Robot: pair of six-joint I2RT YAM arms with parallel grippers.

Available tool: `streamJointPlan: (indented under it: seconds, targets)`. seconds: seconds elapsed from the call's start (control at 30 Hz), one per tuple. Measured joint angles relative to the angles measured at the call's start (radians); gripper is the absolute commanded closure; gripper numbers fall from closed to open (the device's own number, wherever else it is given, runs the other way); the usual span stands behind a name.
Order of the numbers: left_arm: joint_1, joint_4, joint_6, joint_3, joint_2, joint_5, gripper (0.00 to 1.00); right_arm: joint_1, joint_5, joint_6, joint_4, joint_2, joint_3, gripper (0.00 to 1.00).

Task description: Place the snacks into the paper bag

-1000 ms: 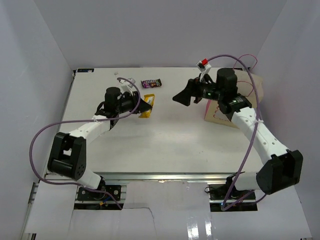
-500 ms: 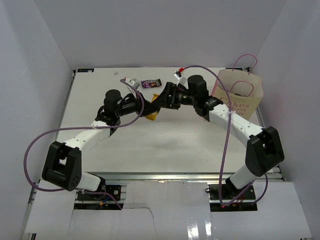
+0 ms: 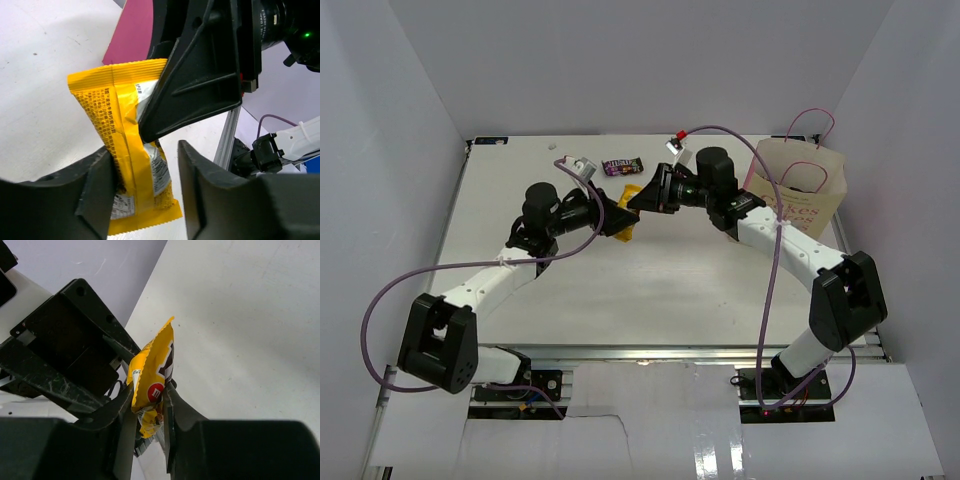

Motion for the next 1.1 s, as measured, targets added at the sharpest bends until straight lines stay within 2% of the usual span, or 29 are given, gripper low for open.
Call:
streamJointPlan:
  seconds: [0.13,0.27,0.4,0.5,0.57,0.6,0.8,0.97,1.07,1.1]
  targets:
    - [-0.005,0.014,-0.002,-0.003,-0.021,-0.002,0.19,-0.002,-0.011,-0.089,-0.005,0.000,0.028,0.92]
    - [-0.006,0.025,0.000,-0.003,-0.050,-0.031,0.12,-0.021,-0.039,-0.262,-0.032,-0.007,0.097,0.92]
    - [0.005,0.032,-0.002,-0.003,-0.079,-0.074,0.11,-0.105,-0.045,-0.475,-0.104,-0.063,0.203,0.92]
    - [0.026,0.038,-0.025,-0.003,-0.072,-0.097,0.11,-0.207,0.013,-0.616,-0.153,-0.142,0.280,0.92]
    - [0.050,0.042,-0.056,0.000,-0.042,-0.108,0.05,-0.271,0.085,-0.703,-0.174,-0.203,0.322,0.92]
    - [0.059,0.043,-0.072,0.005,-0.016,-0.115,0.02,-0.293,0.120,-0.739,-0.184,-0.231,0.331,0.92]
    - [0.086,0.016,-0.178,0.099,0.188,-0.204,0.02,-0.406,0.303,-0.908,-0.237,-0.364,0.304,0.92]
    - [0.090,-0.096,-0.234,0.308,0.380,-0.315,0.02,-0.493,0.399,-0.963,-0.283,-0.366,0.225,0.92]
    - [0.090,-0.241,-0.275,0.518,0.523,-0.447,0.02,-0.517,0.433,-0.976,-0.309,-0.327,0.205,0.82]
    - [0.092,-0.287,-0.296,0.578,0.563,-0.484,0.02,-0.523,0.440,-0.978,-0.315,-0.315,0.201,0.65]
